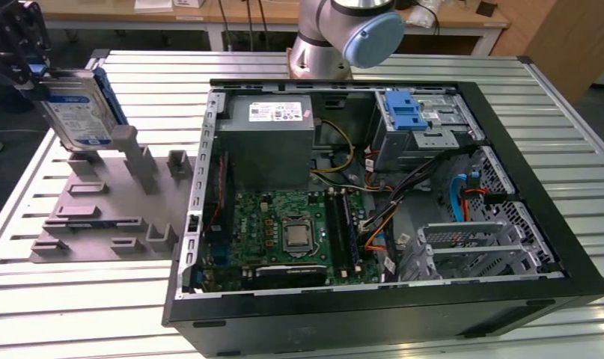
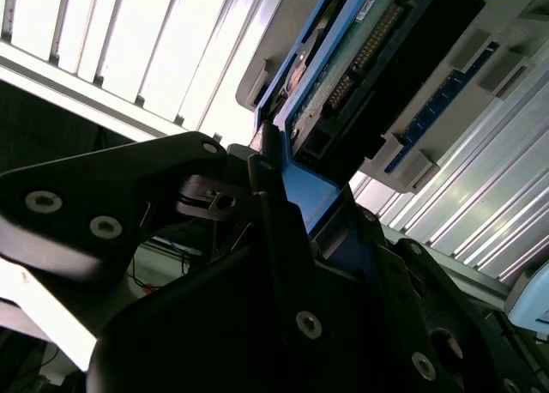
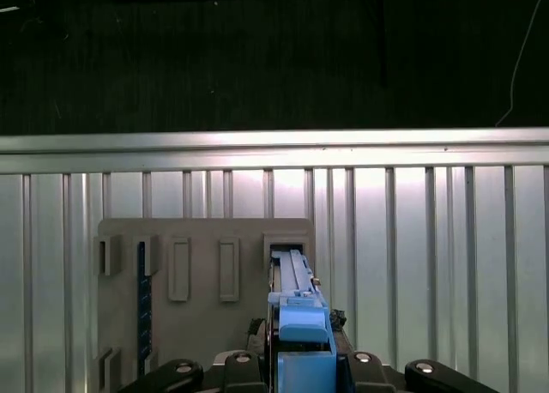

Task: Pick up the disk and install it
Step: 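Pick up the disk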

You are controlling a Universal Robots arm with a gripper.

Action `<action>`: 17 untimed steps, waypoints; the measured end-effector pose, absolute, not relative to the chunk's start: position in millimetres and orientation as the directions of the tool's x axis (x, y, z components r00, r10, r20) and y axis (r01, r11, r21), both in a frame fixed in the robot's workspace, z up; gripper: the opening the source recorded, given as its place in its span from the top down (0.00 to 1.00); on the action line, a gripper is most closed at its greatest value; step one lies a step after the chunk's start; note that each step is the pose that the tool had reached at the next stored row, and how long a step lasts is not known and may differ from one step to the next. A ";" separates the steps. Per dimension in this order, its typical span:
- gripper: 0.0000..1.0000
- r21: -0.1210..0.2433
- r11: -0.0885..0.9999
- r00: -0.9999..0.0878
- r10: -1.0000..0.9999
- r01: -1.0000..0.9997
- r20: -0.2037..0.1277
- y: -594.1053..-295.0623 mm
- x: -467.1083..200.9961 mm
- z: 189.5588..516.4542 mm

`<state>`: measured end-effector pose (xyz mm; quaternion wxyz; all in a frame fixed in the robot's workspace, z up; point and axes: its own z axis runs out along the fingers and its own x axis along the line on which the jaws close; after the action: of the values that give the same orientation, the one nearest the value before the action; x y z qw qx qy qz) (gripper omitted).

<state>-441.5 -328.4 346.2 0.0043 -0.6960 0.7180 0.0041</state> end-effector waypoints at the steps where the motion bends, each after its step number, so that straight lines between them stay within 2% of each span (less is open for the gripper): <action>1: 0.64 0.000 0.031 -0.031 -0.999 -1.000 -0.012 -328.4 -441.5 346.5; 17: 0.64 0.000 0.031 -0.031 -0.999 -1.000 -0.012 -328.4 -441.5 352.1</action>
<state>-441.5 -328.4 352.1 0.0042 -0.6960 0.7180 0.0042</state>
